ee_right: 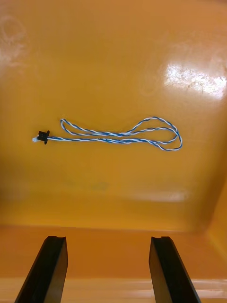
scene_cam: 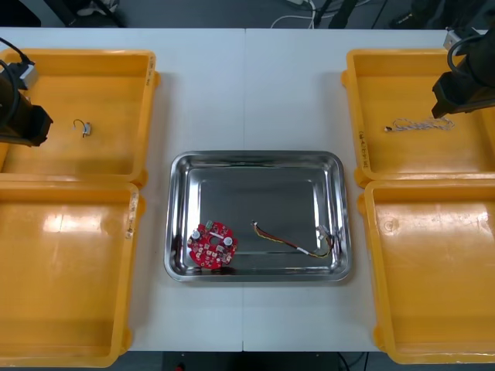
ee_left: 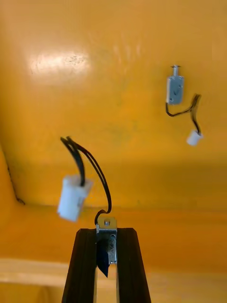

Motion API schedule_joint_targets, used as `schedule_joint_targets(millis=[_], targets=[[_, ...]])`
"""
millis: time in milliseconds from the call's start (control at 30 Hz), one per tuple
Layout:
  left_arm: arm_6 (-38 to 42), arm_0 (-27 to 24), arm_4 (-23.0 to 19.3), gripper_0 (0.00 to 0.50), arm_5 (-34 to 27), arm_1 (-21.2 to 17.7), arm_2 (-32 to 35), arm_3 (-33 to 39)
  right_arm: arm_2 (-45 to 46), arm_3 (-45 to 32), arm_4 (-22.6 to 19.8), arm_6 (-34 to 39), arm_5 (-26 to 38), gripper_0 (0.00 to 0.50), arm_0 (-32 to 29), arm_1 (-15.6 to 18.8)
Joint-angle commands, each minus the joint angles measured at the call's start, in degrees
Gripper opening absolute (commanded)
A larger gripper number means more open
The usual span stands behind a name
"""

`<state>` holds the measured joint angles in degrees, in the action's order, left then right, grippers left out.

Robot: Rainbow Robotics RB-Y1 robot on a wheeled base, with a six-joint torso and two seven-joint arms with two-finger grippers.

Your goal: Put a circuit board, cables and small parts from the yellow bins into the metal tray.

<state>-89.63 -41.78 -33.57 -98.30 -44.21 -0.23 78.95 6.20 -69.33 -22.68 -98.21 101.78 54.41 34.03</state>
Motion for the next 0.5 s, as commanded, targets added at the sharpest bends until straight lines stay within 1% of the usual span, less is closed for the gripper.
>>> schedule_joint_targets(millis=[33,100,133,200,267,300,367,500], targets=[[0.5,-2.0,0.8,0.0,-4.8,-0.5,1.2,6.9,3.5,1.7,2.0,4.2,-0.7,0.5,4.1,-1.9],[2.9,-2.0,0.8,0.0,-6.9,0.4,1.2,9.9,5.3,3.0,2.2,7.2,-0.8,0.5,4.5,-2.5],[2.9,-2.0,0.8,0.0,-6.9,0.4,1.2,9.9,5.3,3.0,2.2,7.2,-0.8,0.5,4.5,-2.5],[5.7,-2.0,1.0,0.0,-9.2,2.5,1.2,13.4,6.2,4.5,2.7,10.8,-1.0,0.5,5.3,-2.8],[6.7,-2.0,1.0,0.0,-9.8,3.3,1.2,14.7,6.2,4.7,3.1,12.1,-1.0,0.5,5.4,-2.8],[8.0,-2.0,1.7,0.0,-10.9,4.7,0.9,16.4,6.2,4.8,3.4,14.1,-1.0,0.5,5.4,-2.9],[8.8,-2.0,3.0,0.0,-11.7,6.4,0.2,18.3,6.2,4.8,4.0,15.9,-1.2,0.5,5.4,-3.0],[9.7,-2.0,7.6,0.0,-11.7,10.5,-2.1,21.7,6.3,5.4,5.5,20.1,-2.4,0.5,5.4,-3.0]])
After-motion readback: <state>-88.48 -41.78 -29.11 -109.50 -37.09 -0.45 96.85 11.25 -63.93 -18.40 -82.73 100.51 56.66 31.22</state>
